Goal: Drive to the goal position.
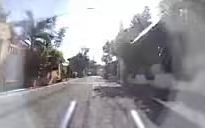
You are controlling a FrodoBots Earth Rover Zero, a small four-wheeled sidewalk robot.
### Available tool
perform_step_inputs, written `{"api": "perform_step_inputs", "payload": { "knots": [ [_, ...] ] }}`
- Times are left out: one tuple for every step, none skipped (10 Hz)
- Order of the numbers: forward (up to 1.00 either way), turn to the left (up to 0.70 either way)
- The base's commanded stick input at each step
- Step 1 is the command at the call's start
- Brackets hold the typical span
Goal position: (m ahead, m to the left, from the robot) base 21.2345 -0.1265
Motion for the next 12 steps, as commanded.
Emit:
{"api": "perform_step_inputs", "payload": {
  "knots": [
    [0.85, 0.01],
    [0.85, 0.03],
    [0.85, 0.01],
    [0.85, 0.1],
    [0.85, 0.07],
    [0.85, 0.03],
    [0.85, 0.0],
    [0.85, 0.0],
    [0.85, 0.0],
    [0.85, 0.0],
    [0.85, 0.0],
    [0.85, 0.0]
  ]
}}
